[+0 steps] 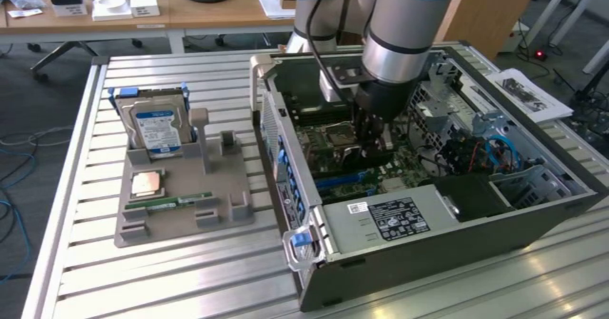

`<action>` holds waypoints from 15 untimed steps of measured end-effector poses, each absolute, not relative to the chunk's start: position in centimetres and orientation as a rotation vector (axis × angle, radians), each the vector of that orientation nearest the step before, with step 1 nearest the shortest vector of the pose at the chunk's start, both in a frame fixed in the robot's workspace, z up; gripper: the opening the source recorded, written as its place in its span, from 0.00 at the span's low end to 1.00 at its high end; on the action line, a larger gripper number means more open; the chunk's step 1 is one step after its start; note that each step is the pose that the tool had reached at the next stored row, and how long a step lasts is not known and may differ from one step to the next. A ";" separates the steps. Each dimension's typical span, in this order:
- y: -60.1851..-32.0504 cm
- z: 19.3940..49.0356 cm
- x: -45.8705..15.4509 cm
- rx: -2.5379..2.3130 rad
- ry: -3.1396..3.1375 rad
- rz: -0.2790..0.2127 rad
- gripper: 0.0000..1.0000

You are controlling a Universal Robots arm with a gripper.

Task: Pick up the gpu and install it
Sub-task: 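Insert the gpu into the slot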

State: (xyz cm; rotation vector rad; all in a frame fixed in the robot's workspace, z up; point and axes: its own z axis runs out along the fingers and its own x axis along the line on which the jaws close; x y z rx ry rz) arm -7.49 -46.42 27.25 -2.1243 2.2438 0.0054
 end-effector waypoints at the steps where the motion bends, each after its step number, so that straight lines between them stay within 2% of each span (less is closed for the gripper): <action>1: -46.4 27.2 -7.5 -2.125 2.243 0.005 0.27; 15: -46.4 26.9 -8.0 -2.126 2.242 0.006 0.27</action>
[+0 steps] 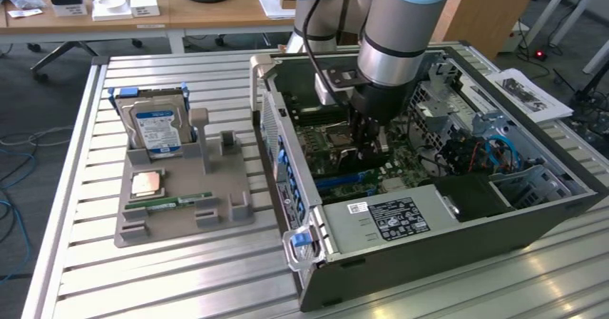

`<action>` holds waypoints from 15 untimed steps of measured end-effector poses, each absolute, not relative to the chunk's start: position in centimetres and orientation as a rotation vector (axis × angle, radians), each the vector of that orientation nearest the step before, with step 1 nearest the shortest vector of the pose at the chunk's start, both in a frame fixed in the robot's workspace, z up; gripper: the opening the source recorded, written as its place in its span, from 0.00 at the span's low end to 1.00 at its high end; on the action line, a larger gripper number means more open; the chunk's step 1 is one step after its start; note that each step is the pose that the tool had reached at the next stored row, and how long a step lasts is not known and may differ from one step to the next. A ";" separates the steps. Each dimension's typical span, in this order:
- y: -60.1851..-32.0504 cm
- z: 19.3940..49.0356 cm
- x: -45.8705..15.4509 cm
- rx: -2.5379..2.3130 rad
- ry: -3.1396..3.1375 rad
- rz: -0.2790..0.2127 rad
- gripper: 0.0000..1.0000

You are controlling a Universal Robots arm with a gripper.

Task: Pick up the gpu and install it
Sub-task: 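Insert the gpu into the slot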

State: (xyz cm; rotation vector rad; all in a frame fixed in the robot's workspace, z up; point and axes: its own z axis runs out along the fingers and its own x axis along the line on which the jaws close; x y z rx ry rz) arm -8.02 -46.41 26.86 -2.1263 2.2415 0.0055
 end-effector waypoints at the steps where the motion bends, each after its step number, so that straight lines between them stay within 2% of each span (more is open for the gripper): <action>1: -46.4 26.8 -8.0 -2.126 2.242 0.006 0.27; 15: -46.4 26.6 -8.0 -2.127 2.242 0.005 0.27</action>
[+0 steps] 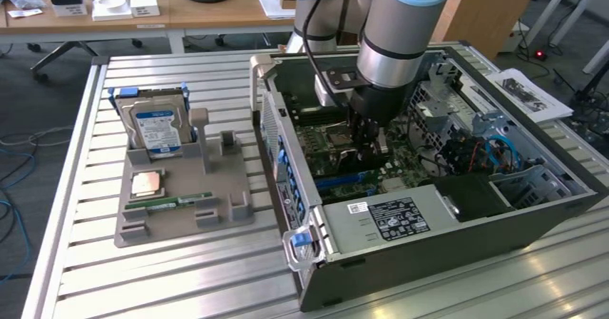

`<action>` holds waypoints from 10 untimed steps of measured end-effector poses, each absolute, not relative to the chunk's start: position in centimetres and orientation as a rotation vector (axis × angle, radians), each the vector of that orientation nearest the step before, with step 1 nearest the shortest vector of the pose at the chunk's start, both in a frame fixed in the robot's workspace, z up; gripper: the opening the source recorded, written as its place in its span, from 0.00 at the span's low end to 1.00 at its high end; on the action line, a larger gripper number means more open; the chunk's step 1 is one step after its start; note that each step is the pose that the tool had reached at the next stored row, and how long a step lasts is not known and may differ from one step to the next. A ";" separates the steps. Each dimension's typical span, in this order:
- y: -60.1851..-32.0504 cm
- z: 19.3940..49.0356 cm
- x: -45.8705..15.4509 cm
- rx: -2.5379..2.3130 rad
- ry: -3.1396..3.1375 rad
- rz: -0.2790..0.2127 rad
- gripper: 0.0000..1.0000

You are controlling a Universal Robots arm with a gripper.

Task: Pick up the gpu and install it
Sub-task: 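Insert the gpu into the slot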

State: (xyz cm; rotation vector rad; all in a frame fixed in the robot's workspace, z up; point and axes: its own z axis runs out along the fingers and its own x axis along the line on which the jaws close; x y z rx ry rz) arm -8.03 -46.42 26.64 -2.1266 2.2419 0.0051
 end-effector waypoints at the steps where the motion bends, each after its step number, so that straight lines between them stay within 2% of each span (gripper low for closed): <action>1: -46.4 26.6 -8.0 -2.127 2.242 0.005 0.27; 10: -46.5 26.7 -8.0 -2.132 2.248 0.017 0.27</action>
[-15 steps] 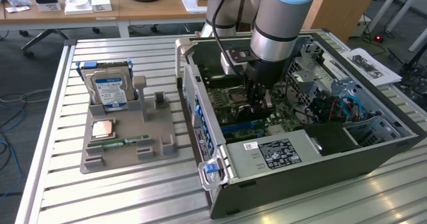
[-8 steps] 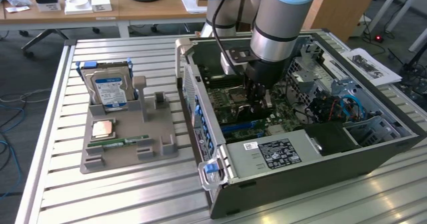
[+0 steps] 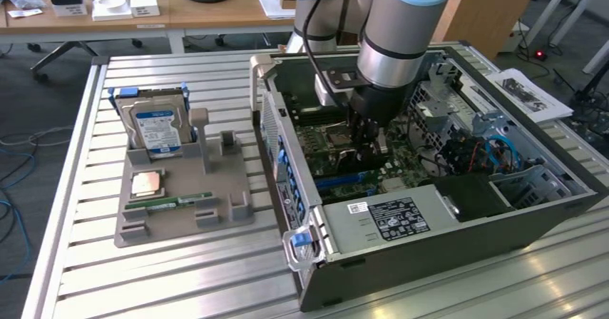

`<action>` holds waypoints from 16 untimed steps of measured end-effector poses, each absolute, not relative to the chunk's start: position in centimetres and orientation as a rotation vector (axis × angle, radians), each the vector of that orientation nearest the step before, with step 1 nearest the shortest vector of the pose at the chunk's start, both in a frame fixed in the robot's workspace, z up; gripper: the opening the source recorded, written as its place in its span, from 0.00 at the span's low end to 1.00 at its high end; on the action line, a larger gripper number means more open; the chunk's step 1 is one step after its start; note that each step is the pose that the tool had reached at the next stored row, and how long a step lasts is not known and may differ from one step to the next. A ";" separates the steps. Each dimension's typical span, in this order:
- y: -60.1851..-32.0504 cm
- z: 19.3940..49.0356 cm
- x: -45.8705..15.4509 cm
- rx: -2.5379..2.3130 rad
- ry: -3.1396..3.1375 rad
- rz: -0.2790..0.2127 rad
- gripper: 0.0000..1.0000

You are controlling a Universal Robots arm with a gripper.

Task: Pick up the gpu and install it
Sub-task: 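Insert the gpu into the slot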

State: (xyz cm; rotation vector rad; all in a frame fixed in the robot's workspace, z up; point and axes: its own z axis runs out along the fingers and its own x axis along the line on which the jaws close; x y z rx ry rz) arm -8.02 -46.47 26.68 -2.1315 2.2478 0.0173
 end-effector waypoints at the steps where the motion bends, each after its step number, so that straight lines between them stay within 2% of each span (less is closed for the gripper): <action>1: -46.5 26.7 -8.0 -2.132 2.248 0.018 0.27; 16: -46.6 26.5 -7.9 -2.135 2.251 0.024 0.27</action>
